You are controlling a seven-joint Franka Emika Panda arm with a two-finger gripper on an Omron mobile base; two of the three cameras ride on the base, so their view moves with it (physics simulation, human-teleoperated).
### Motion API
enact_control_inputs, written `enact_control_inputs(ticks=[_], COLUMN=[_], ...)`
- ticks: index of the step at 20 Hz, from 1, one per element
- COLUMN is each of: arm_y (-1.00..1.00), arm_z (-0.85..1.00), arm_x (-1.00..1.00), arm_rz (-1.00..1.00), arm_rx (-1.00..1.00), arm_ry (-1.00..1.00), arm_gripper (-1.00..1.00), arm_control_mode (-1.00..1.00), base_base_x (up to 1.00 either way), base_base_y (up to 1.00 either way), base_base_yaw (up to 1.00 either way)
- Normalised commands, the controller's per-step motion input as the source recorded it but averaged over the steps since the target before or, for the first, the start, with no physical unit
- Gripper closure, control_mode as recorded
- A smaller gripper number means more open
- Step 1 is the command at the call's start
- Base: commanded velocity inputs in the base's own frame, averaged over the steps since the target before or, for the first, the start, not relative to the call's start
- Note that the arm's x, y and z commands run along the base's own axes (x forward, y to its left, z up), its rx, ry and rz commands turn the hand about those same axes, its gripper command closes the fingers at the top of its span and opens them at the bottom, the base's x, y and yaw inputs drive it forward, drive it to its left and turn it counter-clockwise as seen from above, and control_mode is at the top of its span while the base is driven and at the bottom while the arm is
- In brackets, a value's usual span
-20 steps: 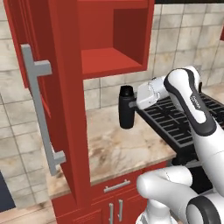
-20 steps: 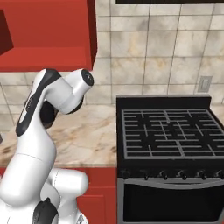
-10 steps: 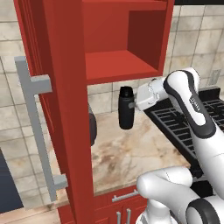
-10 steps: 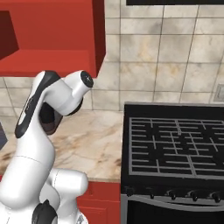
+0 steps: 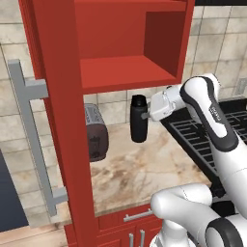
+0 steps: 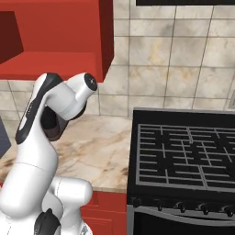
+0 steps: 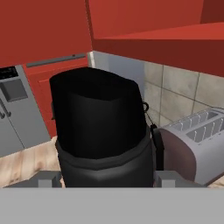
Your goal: Pick the water bottle from the counter and place it in the open cabinet.
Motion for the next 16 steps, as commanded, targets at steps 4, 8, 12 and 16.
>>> enact_control_inputs(ticks=[4,8,12,16], arm_y=[0.0,0.0,0.0,0.0], arm_z=[0.0,0.0,0.0,0.0], arm_x=[0.0,0.0,0.0,0.0], arm_rz=[0.0,0.0,0.0,0.0], arm_rx=[0.0,0.0,0.0,0.0], arm_ry=[0.0,0.0,0.0,0.0], arm_gripper=[1.0,1.0,1.0,1.0], arm_control_mode=[1.0,1.0,1.0,1.0], base_base_x=[0.0,0.0,0.0,0.0], base_base_y=[0.0,0.0,0.0,0.0], base_base_yaw=[0.0,0.0,0.0,0.0])
